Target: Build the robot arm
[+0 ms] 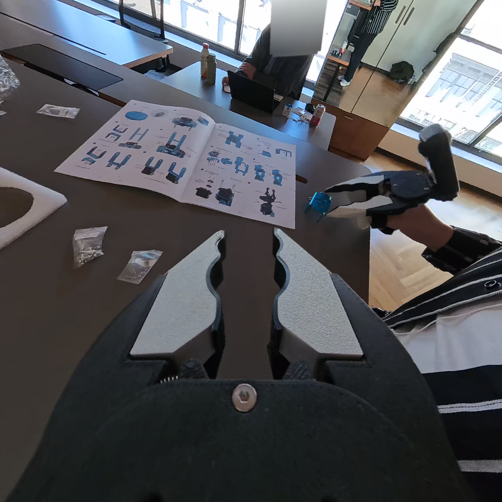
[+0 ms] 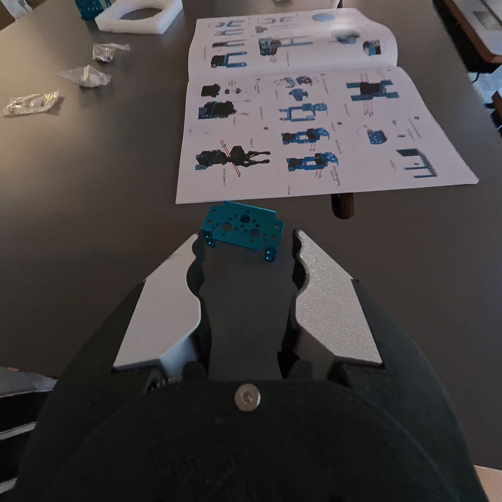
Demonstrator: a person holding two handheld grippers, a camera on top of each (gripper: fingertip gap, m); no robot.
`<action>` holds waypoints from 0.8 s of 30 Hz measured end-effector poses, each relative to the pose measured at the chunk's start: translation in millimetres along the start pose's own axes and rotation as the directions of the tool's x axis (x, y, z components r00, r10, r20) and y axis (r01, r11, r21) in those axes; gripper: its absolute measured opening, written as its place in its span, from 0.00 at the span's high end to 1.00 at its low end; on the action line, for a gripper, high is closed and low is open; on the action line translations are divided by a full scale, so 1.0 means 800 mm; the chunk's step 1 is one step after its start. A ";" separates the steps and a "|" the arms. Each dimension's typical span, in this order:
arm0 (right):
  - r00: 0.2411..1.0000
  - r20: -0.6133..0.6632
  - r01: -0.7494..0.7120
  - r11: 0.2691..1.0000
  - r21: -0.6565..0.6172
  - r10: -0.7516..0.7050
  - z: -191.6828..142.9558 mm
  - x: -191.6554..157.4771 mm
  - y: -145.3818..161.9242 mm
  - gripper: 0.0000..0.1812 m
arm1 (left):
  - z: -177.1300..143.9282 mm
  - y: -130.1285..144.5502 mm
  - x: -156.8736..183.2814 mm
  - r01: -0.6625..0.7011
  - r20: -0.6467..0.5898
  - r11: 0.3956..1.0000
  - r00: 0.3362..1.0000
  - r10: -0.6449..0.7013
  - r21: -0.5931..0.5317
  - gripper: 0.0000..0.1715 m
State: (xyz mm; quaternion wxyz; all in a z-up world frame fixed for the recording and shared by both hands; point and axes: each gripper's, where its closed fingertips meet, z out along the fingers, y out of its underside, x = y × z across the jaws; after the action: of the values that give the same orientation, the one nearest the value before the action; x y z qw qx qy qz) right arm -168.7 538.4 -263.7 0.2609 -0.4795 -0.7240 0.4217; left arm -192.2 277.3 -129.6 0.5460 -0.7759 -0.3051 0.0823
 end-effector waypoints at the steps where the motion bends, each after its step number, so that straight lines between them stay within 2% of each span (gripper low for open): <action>1: 1.000 -0.009 0.006 1.000 0.027 -0.006 -0.002 0.001 -0.006 0.63 | -0.002 0.001 -0.003 0.005 0.006 1.000 1.000 -0.005 -0.003 0.81; 7: 0.998 -0.059 -0.021 0.975 0.223 0.035 -0.019 -0.006 -0.055 0.58 | -0.031 0.007 -0.025 -0.007 0.073 1.000 0.997 0.008 -0.011 0.80; 12: 0.999 -0.045 -0.001 0.952 0.307 0.016 -0.032 -0.049 -0.081 0.55 | -0.084 0.011 -0.039 -0.036 0.110 0.999 0.993 0.035 0.009 0.79; 16: 0.996 0.081 0.003 0.945 0.327 -0.031 -0.029 -0.144 -0.093 0.54 | -0.151 0.027 -0.050 -0.060 0.128 0.997 0.990 0.053 0.051 0.79; 19: 0.988 0.146 -0.005 0.947 0.323 -0.045 -0.017 -0.234 -0.097 0.62 | -0.211 0.060 -0.063 -0.061 0.115 0.997 0.992 0.054 0.056 0.79; 22: 0.989 0.145 -0.034 0.935 0.354 -0.019 -0.005 -0.318 -0.104 0.70 | -0.285 0.097 -0.075 -0.064 0.073 0.995 0.996 0.058 0.081 0.79; 24: 0.995 0.098 -0.052 0.920 0.388 0.015 0.005 -0.363 -0.107 0.75 | -0.341 0.128 -0.087 -0.080 0.060 0.994 0.995 0.076 0.078 0.79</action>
State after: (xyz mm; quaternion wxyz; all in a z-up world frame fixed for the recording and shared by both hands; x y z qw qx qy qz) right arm -95.2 256.0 -184.0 0.3099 -0.4100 -0.6287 0.5837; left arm -82.9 -1.6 -129.0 0.5642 -0.7620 -0.2865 0.1380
